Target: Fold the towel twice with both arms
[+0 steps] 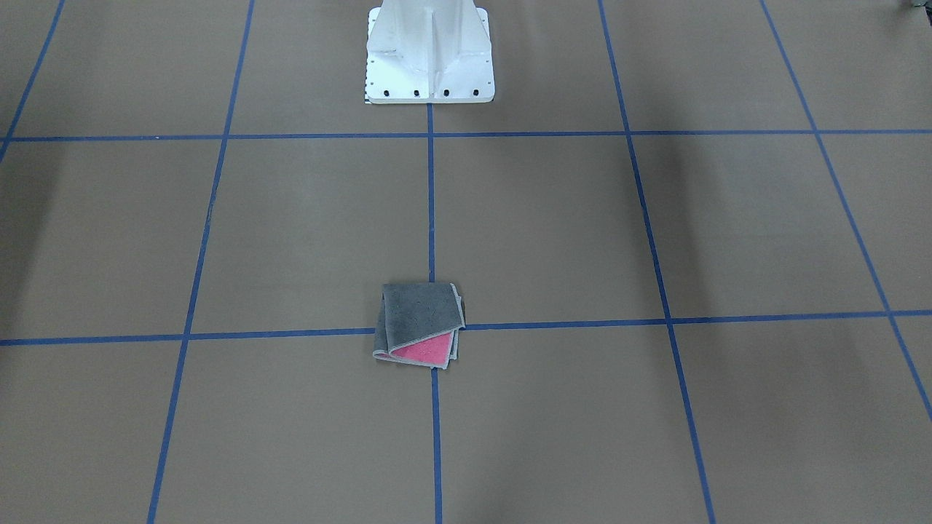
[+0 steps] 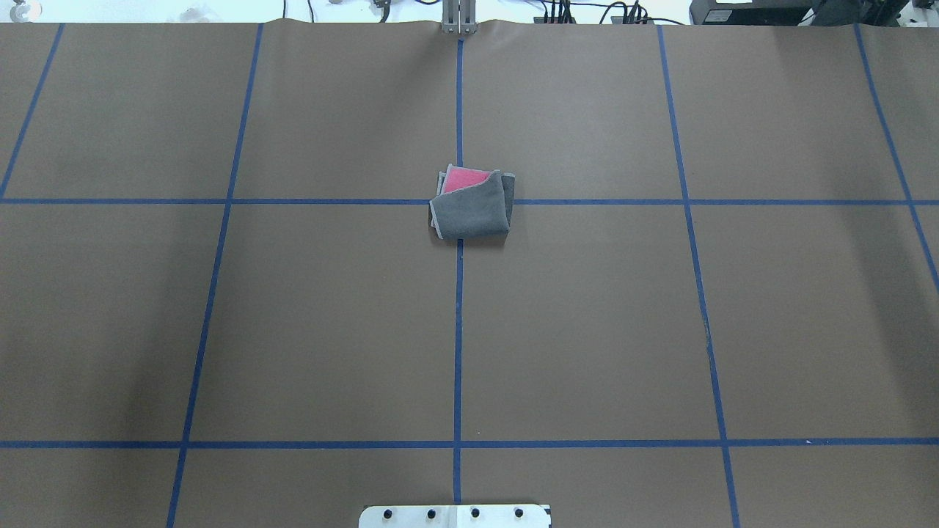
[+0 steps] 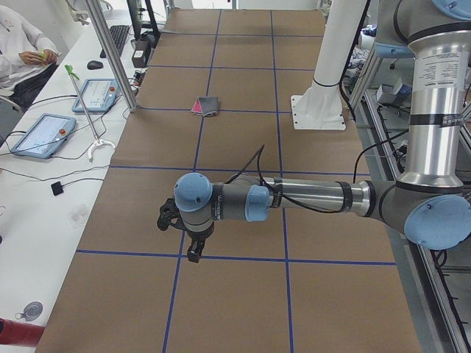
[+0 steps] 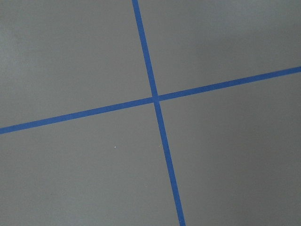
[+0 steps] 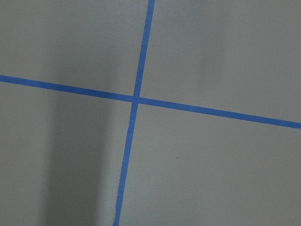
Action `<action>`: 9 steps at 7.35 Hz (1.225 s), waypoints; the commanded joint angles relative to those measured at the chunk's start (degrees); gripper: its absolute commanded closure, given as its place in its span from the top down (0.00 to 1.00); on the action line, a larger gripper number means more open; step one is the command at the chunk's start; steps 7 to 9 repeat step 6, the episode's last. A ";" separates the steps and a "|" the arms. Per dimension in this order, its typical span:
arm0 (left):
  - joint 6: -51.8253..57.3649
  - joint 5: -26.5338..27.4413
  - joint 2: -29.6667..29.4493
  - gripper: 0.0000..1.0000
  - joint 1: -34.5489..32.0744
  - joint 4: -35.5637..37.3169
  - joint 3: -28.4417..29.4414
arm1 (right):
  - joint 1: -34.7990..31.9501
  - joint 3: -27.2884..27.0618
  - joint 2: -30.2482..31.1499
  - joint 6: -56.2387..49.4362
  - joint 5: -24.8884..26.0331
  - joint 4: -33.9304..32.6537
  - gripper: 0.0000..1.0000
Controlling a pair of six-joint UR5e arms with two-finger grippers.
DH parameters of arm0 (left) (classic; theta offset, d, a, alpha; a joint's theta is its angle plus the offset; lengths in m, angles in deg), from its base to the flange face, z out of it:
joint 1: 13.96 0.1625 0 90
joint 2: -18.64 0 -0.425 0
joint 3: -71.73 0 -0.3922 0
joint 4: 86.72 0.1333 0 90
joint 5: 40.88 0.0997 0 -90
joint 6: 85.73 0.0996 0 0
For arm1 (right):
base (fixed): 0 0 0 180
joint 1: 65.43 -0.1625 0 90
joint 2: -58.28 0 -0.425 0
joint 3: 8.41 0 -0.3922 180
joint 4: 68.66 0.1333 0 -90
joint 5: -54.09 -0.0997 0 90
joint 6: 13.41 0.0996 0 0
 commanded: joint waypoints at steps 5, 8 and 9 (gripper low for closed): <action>-0.07 -0.09 -0.02 1.00 0.02 0.00 -0.15 | 0.00 -1.15 0.77 -0.08 -1.63 0.06 1.00; -0.07 -0.09 -0.02 1.00 0.02 0.00 -0.06 | 0.00 -1.15 0.77 -0.08 -1.63 0.06 1.00; -0.07 -0.09 -0.02 1.00 0.02 0.00 -0.06 | 0.00 -1.15 0.77 -0.08 -1.63 0.06 1.00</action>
